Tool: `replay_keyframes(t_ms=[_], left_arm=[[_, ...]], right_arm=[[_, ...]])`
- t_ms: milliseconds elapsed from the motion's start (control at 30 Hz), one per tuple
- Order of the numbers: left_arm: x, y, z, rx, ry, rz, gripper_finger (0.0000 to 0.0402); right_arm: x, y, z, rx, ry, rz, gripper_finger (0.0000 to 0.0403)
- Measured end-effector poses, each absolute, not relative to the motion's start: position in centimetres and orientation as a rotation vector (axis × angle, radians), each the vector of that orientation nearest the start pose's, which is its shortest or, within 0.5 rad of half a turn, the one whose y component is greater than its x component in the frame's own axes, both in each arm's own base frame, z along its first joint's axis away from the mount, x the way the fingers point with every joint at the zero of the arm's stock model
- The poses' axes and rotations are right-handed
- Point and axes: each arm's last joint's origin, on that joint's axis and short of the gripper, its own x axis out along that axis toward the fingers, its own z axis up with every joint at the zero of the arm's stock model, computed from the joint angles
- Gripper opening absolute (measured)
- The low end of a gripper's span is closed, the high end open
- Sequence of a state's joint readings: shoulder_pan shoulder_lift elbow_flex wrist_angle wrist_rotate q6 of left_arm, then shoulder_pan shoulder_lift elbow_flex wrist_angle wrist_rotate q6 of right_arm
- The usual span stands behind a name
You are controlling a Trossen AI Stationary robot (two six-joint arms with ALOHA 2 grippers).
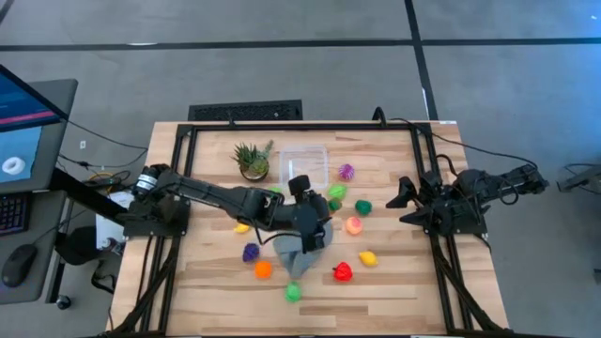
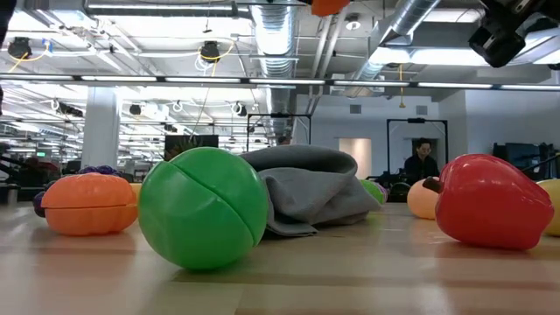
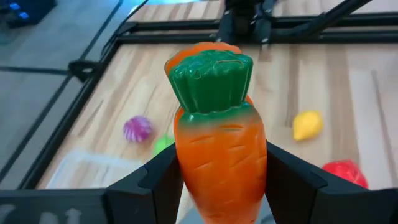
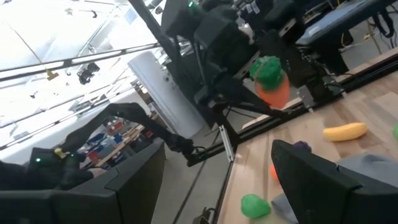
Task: Pick and placing Produce into tupperware
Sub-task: Put the orange carrot into the transparent container
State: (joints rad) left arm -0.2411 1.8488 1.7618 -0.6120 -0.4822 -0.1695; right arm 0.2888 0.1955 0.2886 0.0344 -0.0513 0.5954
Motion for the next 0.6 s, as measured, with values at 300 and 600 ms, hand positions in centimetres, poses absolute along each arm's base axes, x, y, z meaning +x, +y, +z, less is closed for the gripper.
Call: replay_keyframes(t_ms=[300,600], left_arm=[[41.6,-4.4,33.9,0.103,0.621,0.192,0.018],[40.6,-1.4,34.1,0.124,0.713,0.136,0.018]], right_arm=[[9.1,3.0,24.9,0.652,-0.008,0.381,0.0317],[9.1,2.9,24.9,0.694,-0.012,0.341,0.0317]])
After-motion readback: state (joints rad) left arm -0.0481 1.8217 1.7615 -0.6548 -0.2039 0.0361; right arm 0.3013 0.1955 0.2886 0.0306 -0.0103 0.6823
